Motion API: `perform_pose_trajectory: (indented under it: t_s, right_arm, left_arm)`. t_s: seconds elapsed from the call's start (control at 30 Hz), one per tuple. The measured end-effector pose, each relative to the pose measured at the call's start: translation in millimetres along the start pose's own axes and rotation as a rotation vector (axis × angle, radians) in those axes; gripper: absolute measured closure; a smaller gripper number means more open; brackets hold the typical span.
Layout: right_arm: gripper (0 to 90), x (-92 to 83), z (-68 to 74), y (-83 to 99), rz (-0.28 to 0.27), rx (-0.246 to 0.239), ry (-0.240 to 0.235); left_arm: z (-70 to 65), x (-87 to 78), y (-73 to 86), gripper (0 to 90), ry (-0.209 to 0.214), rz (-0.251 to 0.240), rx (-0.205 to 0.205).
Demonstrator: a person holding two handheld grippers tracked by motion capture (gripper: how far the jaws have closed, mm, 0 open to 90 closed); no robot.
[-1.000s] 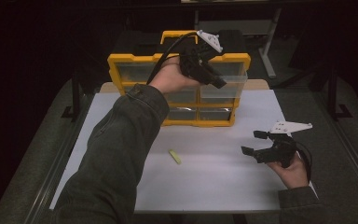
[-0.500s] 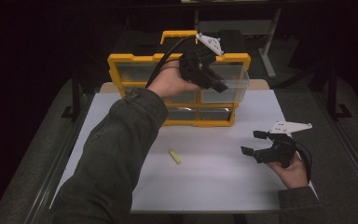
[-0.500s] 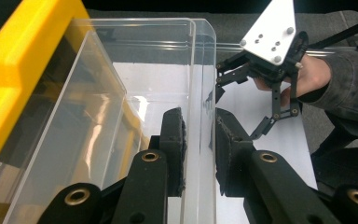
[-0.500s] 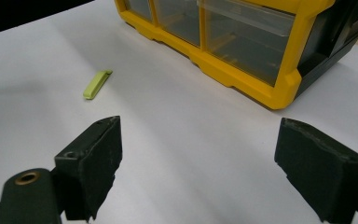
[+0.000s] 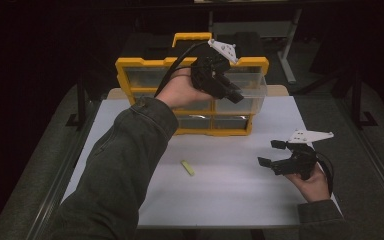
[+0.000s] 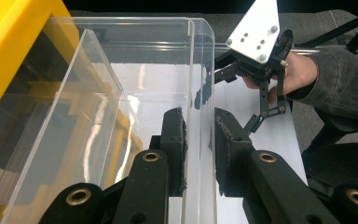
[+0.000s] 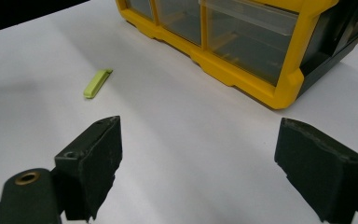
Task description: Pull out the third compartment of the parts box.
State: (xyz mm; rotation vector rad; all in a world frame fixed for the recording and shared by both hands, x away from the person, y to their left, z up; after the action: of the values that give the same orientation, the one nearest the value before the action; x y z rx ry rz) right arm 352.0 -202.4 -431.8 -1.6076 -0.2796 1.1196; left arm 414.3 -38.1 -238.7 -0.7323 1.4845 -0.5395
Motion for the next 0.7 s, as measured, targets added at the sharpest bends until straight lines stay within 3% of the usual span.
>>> perform_pose_trajectory:
  t_s: [0.33, 0.43, 0.7]
  right_arm:
    - [14.1, 0.0, 0.1, 0.4, 0.002, 0.005, -0.001]
    - [14.1, 0.6, -0.2, 0.8, 0.003, 0.004, -0.002]
    - [14.1, 2.6, 0.4, 0.9, 0.005, 0.009, -0.003]
  left_arm:
    - [-1.3, 1.1, 3.6, 75.3, 0.007, -0.003, -0.001]
    - [-2.5, -0.6, 2.9, 64.1, -0.004, -0.025, -0.007]
    - [-8.7, -18.7, -1.8, 49.5, -0.034, -0.089, -0.003]
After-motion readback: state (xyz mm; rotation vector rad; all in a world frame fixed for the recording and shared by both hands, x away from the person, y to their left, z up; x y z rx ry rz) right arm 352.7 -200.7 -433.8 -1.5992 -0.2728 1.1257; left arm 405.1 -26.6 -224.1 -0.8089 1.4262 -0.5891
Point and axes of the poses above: each handheld gripper's, and its own axes: x roughly forward along the jaws, y roughly out of its underside, z roughly to its left, the point moved 8 cm from there along x, roughly forward along the jaws, and after that the axes turned 6 degrees about -x, right-handed, at the moved point
